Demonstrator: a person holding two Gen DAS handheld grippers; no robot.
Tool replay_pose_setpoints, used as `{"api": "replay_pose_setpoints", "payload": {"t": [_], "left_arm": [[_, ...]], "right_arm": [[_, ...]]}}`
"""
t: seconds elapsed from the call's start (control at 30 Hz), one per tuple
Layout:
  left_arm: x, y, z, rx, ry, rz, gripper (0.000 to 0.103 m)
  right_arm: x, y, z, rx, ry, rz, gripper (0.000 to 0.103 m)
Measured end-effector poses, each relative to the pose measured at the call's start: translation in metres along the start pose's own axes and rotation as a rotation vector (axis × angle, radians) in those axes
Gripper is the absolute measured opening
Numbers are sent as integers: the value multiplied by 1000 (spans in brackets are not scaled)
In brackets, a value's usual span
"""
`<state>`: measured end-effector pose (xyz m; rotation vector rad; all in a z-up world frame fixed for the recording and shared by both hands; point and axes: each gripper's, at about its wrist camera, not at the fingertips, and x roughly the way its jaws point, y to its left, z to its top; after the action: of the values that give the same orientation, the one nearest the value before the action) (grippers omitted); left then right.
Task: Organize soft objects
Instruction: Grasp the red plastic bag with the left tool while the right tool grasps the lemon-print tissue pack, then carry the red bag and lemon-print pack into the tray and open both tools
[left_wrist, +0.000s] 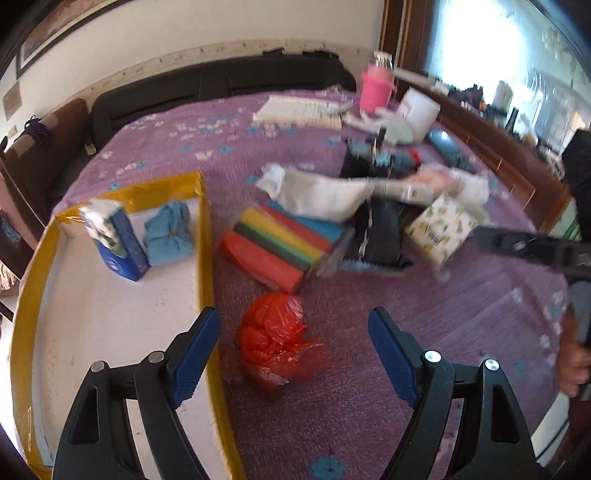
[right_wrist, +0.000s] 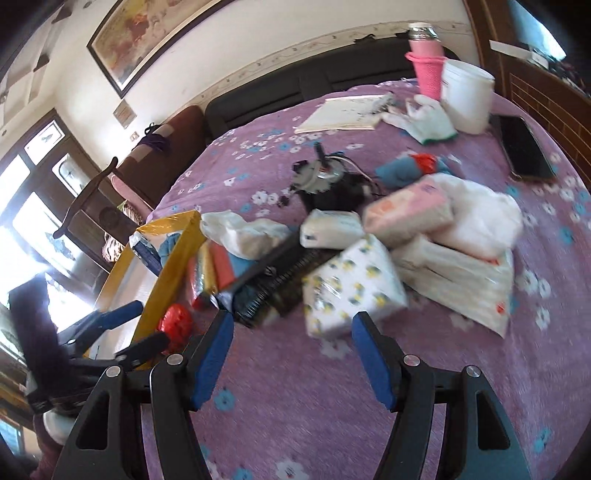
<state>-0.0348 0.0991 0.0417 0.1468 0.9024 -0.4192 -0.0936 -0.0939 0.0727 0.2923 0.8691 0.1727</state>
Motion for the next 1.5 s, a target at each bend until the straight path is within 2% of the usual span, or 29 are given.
{"api": "replay_pose_setpoints", "payload": {"t": [0.13, 0.2, 0.23, 0.27, 0.33, 0.5, 0.67, 0.87, 0.9, 1.0, 1.1, 1.5], "left_arm": [[13, -5, 0, 15, 32, -7, 81], [21, -6, 0, 0, 72, -16, 81], [21, -6, 0, 3, 68, -2, 75], [22, -7, 0, 5, 74, 0, 56], [24, -5, 0, -13, 90, -18, 33], [15, -3, -1, -52, 45, -37, 32], [-4, -8, -1, -62, -13, -92, 33], [-19, -10, -3, -91, -37, -158, 33], [-21, -10, -4, -98, -40, -164, 33], [-30, -3, -7, -142, -60, -182, 33], [-40, 7, -10, -188, -88, -195, 33], [-67, 72, -36, -387, -125, -201, 33]], "right_arm": [[-6, -16, -3, 31, -9, -4, 71], [-6, -24, -4, 57, -5, 1, 72], [-5, -28, -5, 74, -1, 5, 73], [-4, -32, -5, 84, 1, 9, 73], [-2, -38, -7, 101, 5, 12, 73], [5, -45, -6, 130, 15, 1, 73], [21, -42, 0, 170, 35, 27, 73], [43, -31, 5, 211, 38, 27, 73], [44, -31, 6, 215, 35, 25, 70], [43, -29, 6, 205, 20, 23, 37], [34, -26, 6, 172, -5, 25, 25], [-4, 16, 1, 24, -76, 4, 24]]}}
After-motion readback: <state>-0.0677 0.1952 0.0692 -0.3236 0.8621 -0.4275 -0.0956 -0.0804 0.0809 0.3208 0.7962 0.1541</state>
